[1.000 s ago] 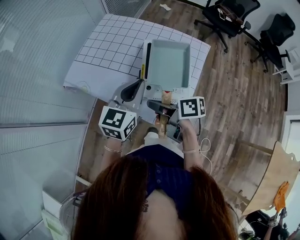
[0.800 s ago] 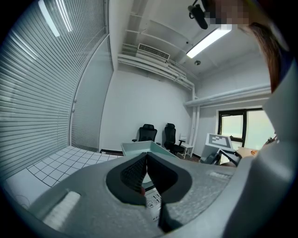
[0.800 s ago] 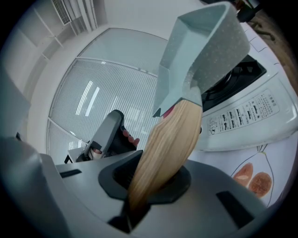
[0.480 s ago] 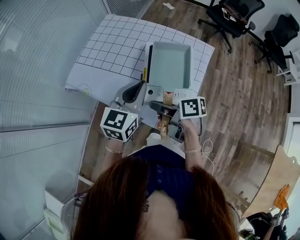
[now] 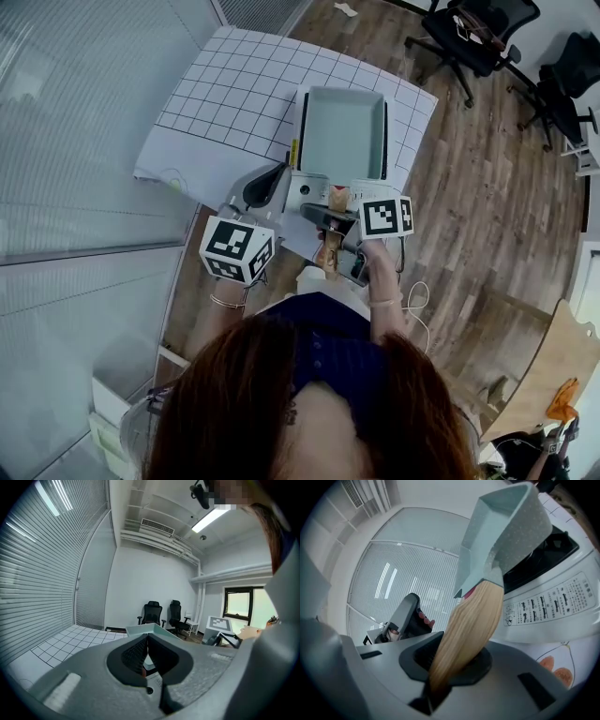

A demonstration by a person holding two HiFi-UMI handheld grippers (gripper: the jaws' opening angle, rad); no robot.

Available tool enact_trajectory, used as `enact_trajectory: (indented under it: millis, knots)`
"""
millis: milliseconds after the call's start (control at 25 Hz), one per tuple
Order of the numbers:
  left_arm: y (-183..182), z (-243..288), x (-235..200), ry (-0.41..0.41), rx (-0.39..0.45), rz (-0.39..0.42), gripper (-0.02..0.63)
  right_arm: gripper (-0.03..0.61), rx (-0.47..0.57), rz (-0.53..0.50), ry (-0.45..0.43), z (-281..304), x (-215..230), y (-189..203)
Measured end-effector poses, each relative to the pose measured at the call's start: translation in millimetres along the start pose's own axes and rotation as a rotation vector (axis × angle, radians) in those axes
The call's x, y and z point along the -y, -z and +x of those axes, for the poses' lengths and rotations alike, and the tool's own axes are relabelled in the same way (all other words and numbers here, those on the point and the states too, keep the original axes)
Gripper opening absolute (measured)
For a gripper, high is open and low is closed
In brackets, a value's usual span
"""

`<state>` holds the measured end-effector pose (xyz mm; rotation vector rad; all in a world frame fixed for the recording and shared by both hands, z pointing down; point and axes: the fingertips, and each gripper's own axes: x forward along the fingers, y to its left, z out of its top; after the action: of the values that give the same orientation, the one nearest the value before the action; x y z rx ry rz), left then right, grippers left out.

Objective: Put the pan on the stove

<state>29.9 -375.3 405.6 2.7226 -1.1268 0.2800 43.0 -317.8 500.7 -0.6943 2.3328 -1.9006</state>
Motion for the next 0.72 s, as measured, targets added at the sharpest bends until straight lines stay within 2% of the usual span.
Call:
enact_trajectory:
  millis: [720]
  knots:
    - [10.5,10.7,-21.7,-0.049,-0.030,-0.025,0.012,0.060,-0.010,0.038,0.022,2.2,28.1,-17.1]
